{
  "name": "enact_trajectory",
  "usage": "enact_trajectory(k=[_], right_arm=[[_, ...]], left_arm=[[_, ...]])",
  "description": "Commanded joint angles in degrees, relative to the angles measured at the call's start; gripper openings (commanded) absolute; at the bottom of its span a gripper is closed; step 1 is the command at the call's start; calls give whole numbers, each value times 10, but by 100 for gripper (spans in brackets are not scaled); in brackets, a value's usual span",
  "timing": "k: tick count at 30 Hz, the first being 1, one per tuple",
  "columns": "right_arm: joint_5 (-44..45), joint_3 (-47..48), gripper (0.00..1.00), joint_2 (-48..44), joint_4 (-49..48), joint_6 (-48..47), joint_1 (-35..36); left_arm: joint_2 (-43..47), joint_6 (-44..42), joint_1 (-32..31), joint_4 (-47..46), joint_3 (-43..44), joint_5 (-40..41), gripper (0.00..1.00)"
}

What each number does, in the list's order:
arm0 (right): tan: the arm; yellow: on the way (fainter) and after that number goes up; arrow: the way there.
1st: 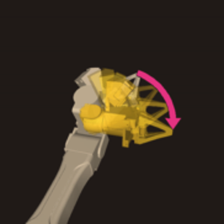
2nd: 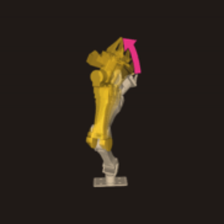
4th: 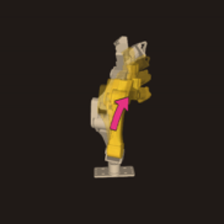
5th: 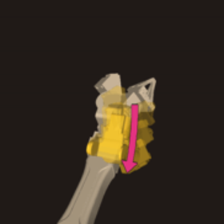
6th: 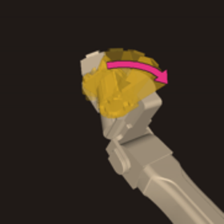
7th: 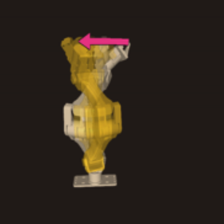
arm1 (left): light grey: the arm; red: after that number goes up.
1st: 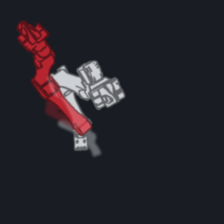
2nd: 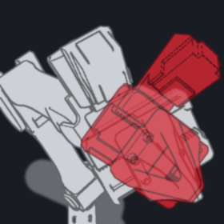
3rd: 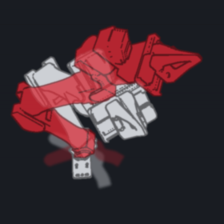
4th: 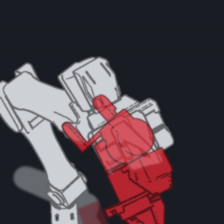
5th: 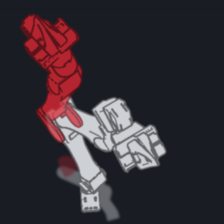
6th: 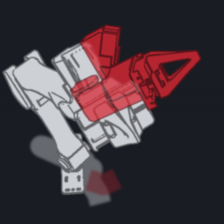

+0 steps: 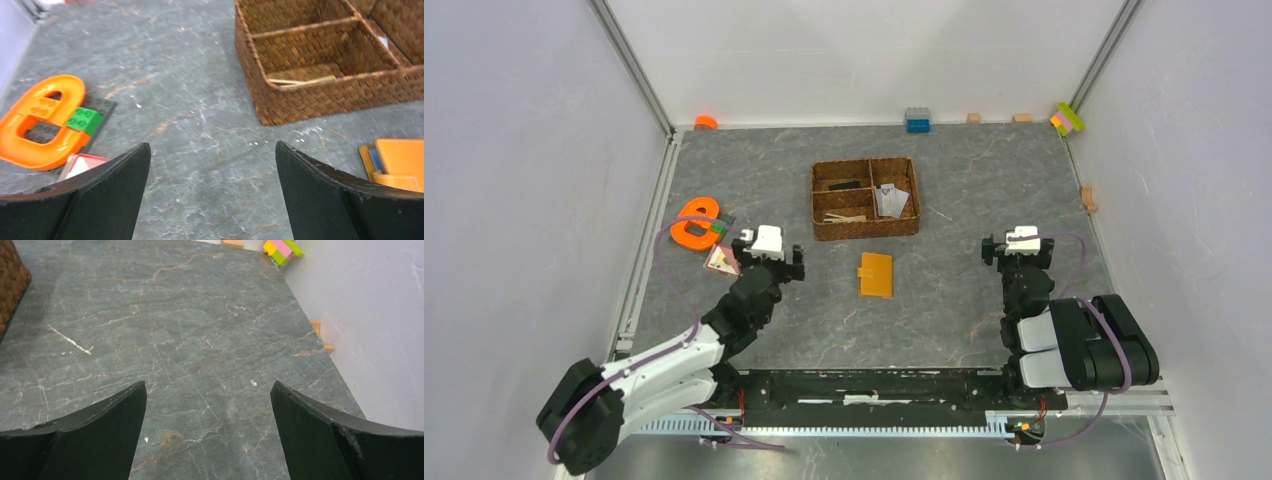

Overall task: Take the credit cards out of the card holder
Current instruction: Reset both arms

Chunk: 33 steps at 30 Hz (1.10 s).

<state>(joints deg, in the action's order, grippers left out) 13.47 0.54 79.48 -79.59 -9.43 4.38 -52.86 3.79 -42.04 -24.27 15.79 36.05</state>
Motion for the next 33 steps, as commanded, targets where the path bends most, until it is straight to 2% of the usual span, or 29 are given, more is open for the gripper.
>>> enact_trajectory(k=[1, 3, 6, 8, 9, 11, 14, 17, 21, 25, 26, 28, 30, 33], right_arm=[[-44, -43, 98, -13, 13, -23, 2], [-44, -49, 98, -6, -8, -18, 2], [-37, -51, 98, -5, -12, -15, 2], [-37, -50, 98, -5, -11, -15, 1], [-37, -51, 98, -5, -11, -15, 1], [-37, -51, 98, -5, -11, -15, 2], [-37, -51, 98, -5, -11, -15, 2], [-37, -51, 98, -5, -11, -15, 1], [-37, -52, 98, -6, -11, -15, 2], [-37, -52, 98, -5, -12, -15, 2], [-37, -52, 98, -5, -12, -15, 1], [-37, -51, 98, -5, -11, -15, 1], [-36, -51, 98, -5, -11, -15, 1], [-37, -51, 98, -5, -12, -15, 1]], left_arm=[[52, -83, 9, -96, -36, 69, 100], [54, -87, 23, -93, -37, 92, 100], [49, -98, 60, -118, -51, 79, 99], [23, -118, 99, -259, -110, 51, 100], [-8, -101, 131, -318, -139, 18, 100], [-88, -63, 204, -384, -142, -30, 97], [-130, -80, 233, -395, -122, -102, 93], [-158, -72, 271, -411, -111, -131, 93], [-185, -90, 289, -364, -73, -186, 90], [-346, -98, 314, -555, -82, -208, 94], [-346, -97, 313, -558, -81, -204, 97], [-301, -66, 322, -393, -30, -184, 99], [-326, -58, 333, -420, -25, -168, 100], [-320, -54, 333, -409, -23, -173, 100]])
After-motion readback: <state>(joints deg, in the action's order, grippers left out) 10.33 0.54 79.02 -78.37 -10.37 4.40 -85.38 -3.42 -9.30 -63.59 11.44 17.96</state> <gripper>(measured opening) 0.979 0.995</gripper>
